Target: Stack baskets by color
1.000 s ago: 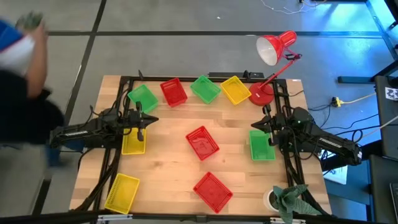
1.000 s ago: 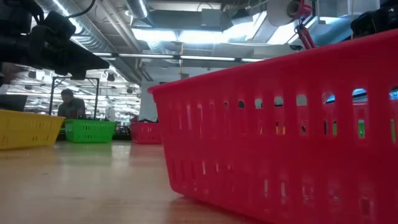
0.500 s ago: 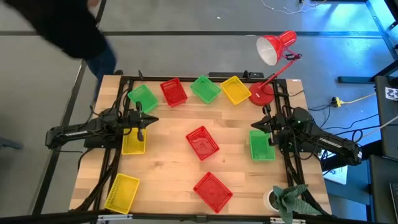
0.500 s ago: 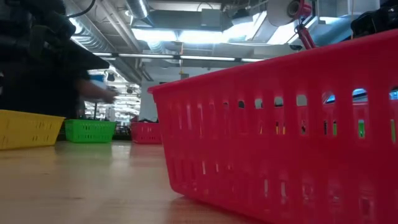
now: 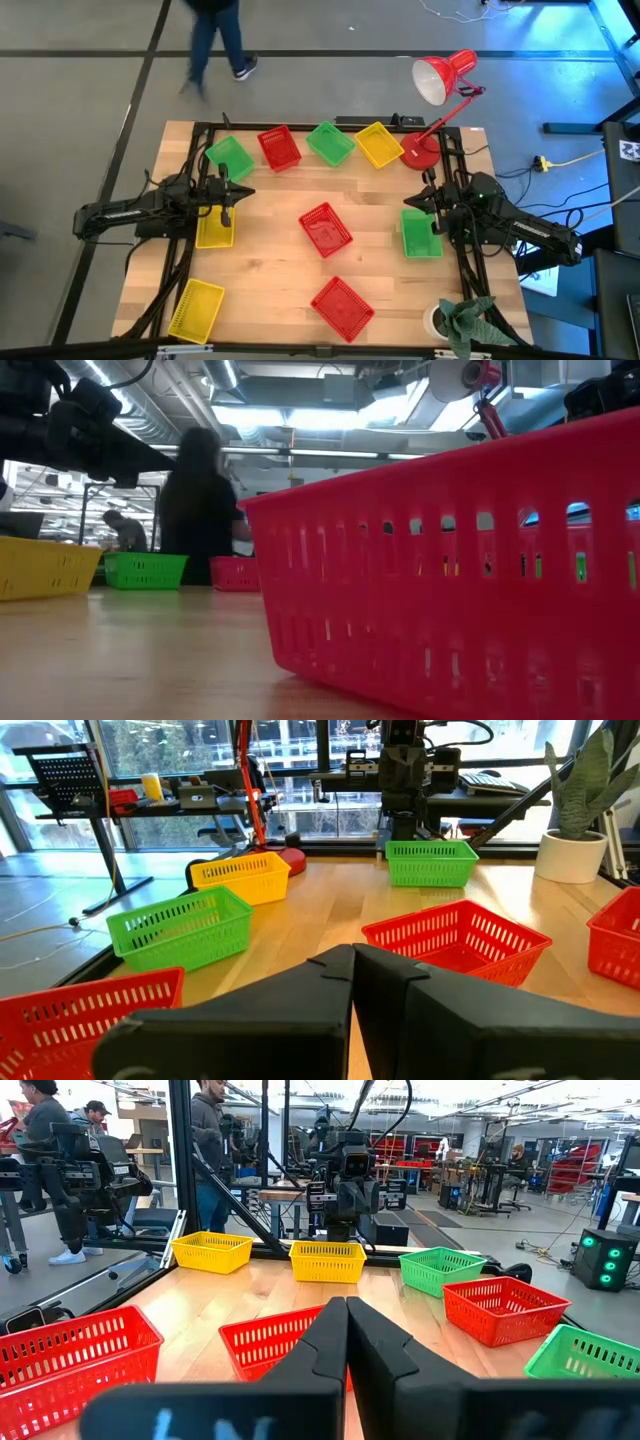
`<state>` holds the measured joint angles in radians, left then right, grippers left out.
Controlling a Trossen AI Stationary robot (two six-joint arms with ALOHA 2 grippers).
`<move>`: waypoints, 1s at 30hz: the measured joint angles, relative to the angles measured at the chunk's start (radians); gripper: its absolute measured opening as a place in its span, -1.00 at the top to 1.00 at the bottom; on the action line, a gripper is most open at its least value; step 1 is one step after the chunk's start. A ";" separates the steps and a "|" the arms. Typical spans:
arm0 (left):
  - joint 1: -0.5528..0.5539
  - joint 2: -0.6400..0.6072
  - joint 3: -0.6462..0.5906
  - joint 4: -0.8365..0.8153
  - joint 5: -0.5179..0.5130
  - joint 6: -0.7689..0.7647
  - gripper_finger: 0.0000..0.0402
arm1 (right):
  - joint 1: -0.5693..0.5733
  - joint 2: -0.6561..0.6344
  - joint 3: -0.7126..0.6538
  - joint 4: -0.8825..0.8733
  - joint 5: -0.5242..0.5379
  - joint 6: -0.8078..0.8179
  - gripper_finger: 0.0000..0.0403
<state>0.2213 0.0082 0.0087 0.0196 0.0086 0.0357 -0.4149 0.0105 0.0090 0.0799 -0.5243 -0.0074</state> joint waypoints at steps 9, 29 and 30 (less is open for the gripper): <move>0.000 0.000 0.000 0.000 0.000 0.000 1.00 | 0.000 0.000 0.000 0.000 0.003 -0.038 0.95; 0.000 0.000 0.000 0.026 -0.025 0.051 1.00 | 0.000 0.000 0.000 0.004 0.086 -0.227 0.95; 0.000 0.000 0.005 0.040 -0.041 0.068 1.00 | 0.000 0.000 0.000 0.006 0.086 -0.202 0.95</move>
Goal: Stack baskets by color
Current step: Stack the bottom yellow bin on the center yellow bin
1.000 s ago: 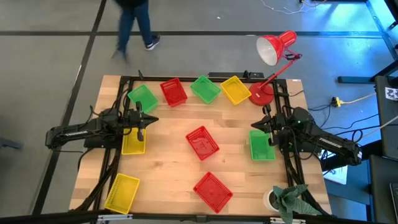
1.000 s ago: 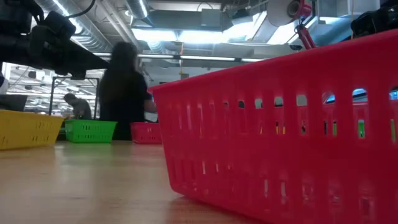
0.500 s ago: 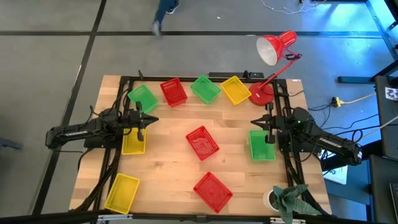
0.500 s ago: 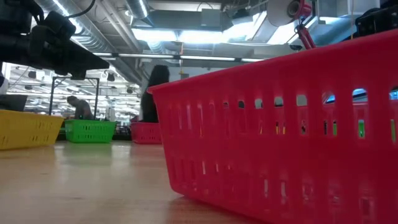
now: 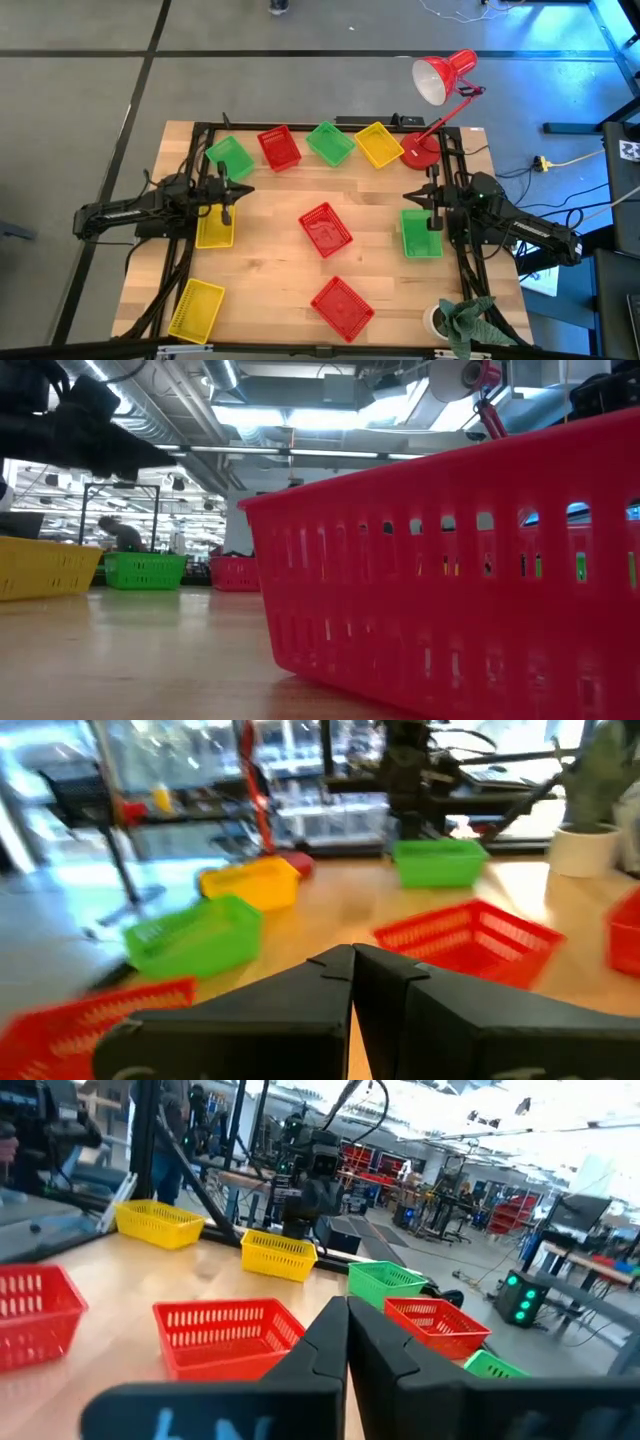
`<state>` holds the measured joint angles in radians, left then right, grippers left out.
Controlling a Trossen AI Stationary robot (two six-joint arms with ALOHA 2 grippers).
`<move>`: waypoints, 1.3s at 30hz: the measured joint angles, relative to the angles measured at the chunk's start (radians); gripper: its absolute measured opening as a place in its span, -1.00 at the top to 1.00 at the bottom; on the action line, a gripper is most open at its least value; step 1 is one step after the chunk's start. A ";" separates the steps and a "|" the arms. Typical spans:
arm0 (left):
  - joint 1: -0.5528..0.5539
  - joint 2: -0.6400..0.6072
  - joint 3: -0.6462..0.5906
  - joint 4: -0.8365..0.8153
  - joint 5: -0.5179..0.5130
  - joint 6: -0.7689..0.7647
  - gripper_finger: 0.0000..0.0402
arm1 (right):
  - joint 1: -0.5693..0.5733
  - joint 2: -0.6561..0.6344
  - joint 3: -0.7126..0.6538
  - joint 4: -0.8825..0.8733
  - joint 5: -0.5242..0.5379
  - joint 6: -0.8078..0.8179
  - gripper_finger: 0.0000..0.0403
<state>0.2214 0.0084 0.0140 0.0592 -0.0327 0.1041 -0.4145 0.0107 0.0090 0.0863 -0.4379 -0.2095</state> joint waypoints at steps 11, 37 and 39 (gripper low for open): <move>0.000 0.190 0.404 -0.340 -0.170 -0.035 1.00 | 0.000 0.000 0.000 0.001 -0.018 0.100 0.95; -0.001 0.729 0.977 -1.188 0.077 -0.806 1.00 | 0.000 0.001 0.173 -0.138 -0.404 0.231 0.95; 0.000 0.730 0.977 -1.187 0.078 -0.882 1.00 | 0.000 0.001 0.178 -0.138 -0.404 0.230 0.95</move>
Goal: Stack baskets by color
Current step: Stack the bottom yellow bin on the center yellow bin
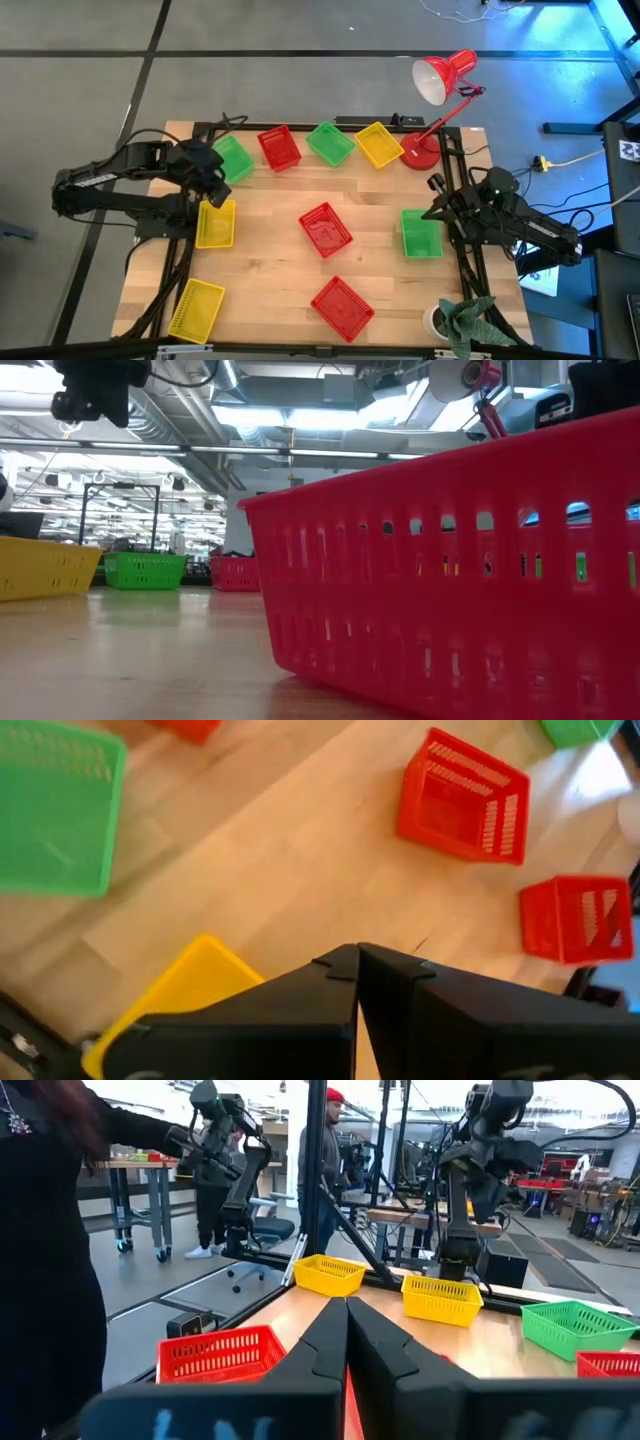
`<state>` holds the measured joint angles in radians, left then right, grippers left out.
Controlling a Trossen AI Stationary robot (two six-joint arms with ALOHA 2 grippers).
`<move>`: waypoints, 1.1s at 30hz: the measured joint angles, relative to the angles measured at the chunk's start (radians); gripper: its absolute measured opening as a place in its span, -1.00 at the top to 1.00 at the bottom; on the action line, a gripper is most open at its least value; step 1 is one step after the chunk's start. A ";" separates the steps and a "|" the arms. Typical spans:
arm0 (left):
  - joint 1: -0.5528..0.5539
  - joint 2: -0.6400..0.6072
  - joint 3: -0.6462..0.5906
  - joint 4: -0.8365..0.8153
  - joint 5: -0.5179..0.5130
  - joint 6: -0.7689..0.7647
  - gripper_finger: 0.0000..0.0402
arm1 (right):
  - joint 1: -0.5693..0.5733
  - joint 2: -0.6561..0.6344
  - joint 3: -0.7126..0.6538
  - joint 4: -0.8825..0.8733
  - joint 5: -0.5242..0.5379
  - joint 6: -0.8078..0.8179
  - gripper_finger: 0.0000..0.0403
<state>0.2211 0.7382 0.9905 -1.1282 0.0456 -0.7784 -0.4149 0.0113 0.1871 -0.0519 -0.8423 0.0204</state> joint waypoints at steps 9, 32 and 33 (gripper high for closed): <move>0.000 0.008 0.000 -0.020 0.050 -0.211 0.97 | 0.000 0.000 0.000 -0.049 -0.001 -0.005 0.95; -0.297 0.158 0.000 -0.113 0.278 -0.547 0.56 | 0.000 0.000 0.000 -0.049 -0.026 -0.051 0.95; -0.342 0.165 0.000 -0.095 0.263 -0.592 0.56 | 0.000 0.000 0.000 -0.049 -0.027 -0.051 0.95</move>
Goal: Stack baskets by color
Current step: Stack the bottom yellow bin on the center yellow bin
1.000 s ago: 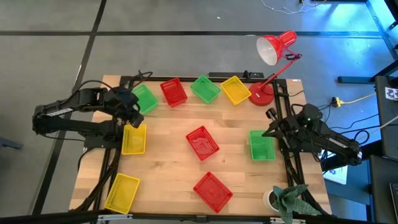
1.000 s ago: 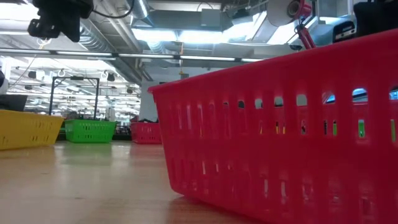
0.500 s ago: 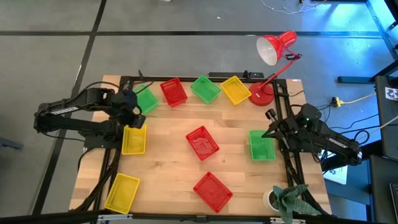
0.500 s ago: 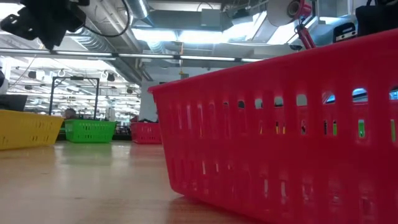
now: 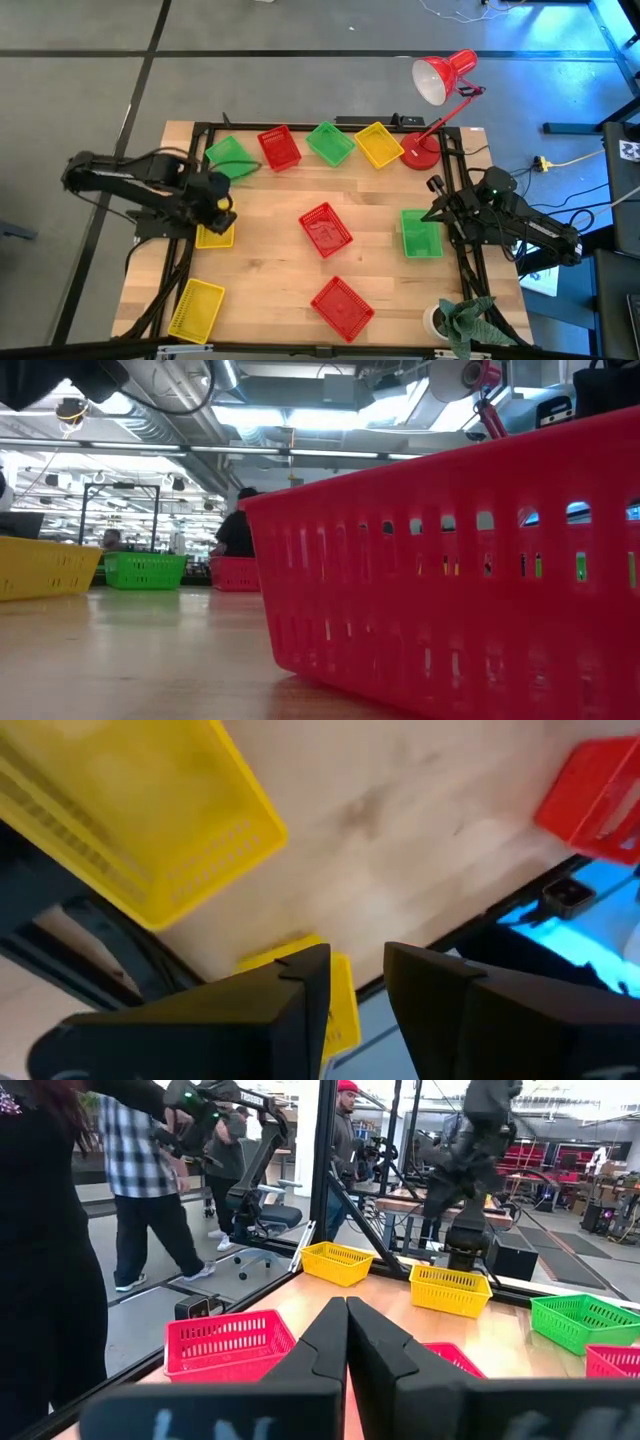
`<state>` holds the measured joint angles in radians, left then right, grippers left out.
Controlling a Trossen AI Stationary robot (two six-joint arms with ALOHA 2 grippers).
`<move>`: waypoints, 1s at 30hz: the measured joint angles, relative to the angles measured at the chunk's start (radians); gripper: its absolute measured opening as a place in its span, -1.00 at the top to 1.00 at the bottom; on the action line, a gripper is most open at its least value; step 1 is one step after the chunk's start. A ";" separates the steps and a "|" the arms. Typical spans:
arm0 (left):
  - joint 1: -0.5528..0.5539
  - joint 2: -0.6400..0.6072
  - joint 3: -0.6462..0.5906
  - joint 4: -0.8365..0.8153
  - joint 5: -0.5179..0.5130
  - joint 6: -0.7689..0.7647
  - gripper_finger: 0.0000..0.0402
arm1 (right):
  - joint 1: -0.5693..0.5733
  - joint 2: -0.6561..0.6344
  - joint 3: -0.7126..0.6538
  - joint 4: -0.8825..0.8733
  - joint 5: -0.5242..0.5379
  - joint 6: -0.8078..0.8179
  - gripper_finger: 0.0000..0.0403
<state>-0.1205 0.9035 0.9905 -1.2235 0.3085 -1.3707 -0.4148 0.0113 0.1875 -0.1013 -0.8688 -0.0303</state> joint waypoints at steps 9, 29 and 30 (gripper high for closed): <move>-0.393 0.144 0.001 0.178 -0.214 -0.535 0.56 | 0.000 0.000 0.000 0.000 0.000 -0.001 0.95; -0.829 0.578 0.001 0.487 -0.247 -0.932 0.56 | 0.000 0.000 0.000 0.000 0.000 -0.002 0.95; -0.832 0.586 0.001 0.487 -0.247 -0.932 0.56 | 0.000 0.000 0.000 0.000 0.001 -0.002 0.95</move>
<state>-0.9521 1.4899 0.9913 -0.7364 0.0614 -2.3026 -0.4149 0.0109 0.1875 -0.1009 -0.8677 -0.0326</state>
